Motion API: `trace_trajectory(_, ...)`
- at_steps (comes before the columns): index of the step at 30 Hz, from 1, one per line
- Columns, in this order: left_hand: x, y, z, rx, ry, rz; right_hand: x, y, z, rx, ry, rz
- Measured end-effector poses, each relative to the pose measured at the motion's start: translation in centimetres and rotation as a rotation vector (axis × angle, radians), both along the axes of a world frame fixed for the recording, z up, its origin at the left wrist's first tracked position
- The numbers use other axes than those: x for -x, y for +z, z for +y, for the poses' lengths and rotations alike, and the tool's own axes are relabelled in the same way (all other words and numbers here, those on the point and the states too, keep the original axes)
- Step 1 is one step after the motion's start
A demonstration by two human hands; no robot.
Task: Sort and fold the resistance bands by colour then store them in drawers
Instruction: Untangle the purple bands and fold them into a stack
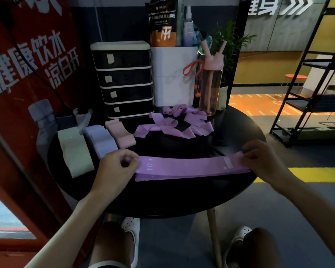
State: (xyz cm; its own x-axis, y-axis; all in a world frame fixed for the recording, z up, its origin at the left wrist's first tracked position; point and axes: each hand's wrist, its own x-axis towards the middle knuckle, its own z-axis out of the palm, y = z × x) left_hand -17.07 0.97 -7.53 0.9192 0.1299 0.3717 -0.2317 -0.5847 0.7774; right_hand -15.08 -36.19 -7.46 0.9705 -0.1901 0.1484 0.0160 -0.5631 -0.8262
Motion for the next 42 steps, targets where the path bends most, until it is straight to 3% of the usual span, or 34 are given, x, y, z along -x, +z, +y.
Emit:
trace_trajectory(5,0.3,-0.7,-0.1,-0.075,-0.008,0.014,-0.3,-1.1,-0.1,0.19,-0.005,-0.024)
trace_trajectory(16,0.6,-0.9,0.0,-0.139,-0.084,0.049,0.4,-1.1,0.2,0.257,-0.004,-0.061)
trace_trajectory(20,0.3,-1.4,0.2,-0.257,-0.072,0.06,0.7,-1.2,0.1,0.368,-0.025,-0.019)
trace_trajectory(27,0.1,-1.1,0.1,-0.382,-0.009,0.151,0.9,-0.6,-0.1,0.373,-0.015,0.044)
trace_trajectory(30,0.3,-1.0,0.0,-0.318,-0.041,0.138,1.2,-0.3,0.3,0.364,0.002,0.027)
trace_trajectory(37,-0.4,-0.4,-0.2,0.097,-0.046,0.091,0.3,-0.3,0.2,0.199,-0.031,-0.084)
trace_trajectory(42,-1.9,-0.5,-0.6,0.017,-0.013,0.103,-1.4,-0.4,0.4,0.265,-0.052,-0.131)
